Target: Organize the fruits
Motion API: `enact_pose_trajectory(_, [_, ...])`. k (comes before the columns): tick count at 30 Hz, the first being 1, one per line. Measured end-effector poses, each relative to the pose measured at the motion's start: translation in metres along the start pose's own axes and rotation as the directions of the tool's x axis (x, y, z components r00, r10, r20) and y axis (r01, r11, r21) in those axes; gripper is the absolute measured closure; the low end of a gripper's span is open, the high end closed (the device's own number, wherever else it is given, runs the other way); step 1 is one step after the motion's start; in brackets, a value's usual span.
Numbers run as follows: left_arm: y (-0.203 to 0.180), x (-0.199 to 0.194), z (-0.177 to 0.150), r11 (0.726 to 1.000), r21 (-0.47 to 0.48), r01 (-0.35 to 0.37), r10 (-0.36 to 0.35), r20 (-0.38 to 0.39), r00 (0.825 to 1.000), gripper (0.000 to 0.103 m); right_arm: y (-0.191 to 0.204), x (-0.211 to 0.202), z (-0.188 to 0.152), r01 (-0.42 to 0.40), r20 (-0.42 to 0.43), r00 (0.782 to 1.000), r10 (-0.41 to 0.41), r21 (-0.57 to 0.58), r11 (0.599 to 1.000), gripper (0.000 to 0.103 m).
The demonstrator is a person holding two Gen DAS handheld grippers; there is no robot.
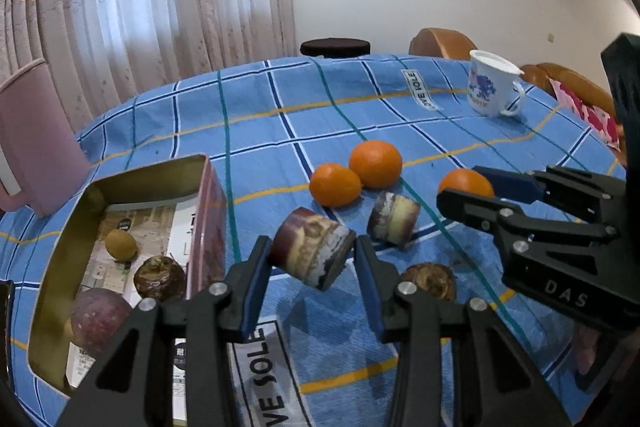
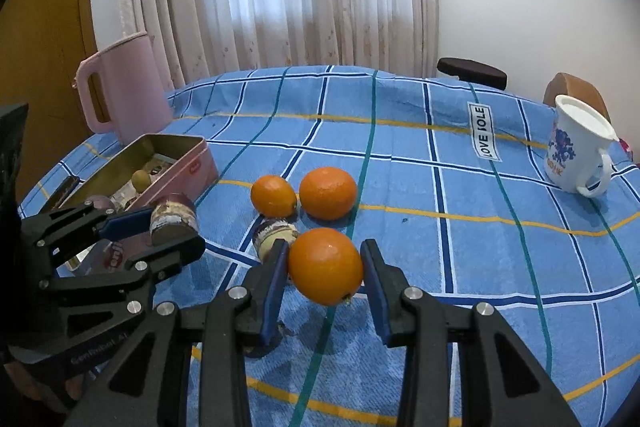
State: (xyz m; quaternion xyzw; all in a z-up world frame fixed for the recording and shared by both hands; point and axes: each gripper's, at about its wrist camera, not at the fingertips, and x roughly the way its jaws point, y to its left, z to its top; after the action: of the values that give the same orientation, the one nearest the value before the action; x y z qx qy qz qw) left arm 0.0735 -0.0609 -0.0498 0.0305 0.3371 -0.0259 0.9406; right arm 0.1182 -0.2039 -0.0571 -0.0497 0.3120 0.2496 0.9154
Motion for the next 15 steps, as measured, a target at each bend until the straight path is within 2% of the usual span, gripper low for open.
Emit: enact_pose_trajectory(15, [0.001, -0.014, -0.002, 0.999, -0.012, -0.031, 0.032, 0.071, 0.997, 0.060, 0.004, -0.014, -0.003, -0.016, 0.074, 0.997, 0.019, -0.028, 0.999, 0.064])
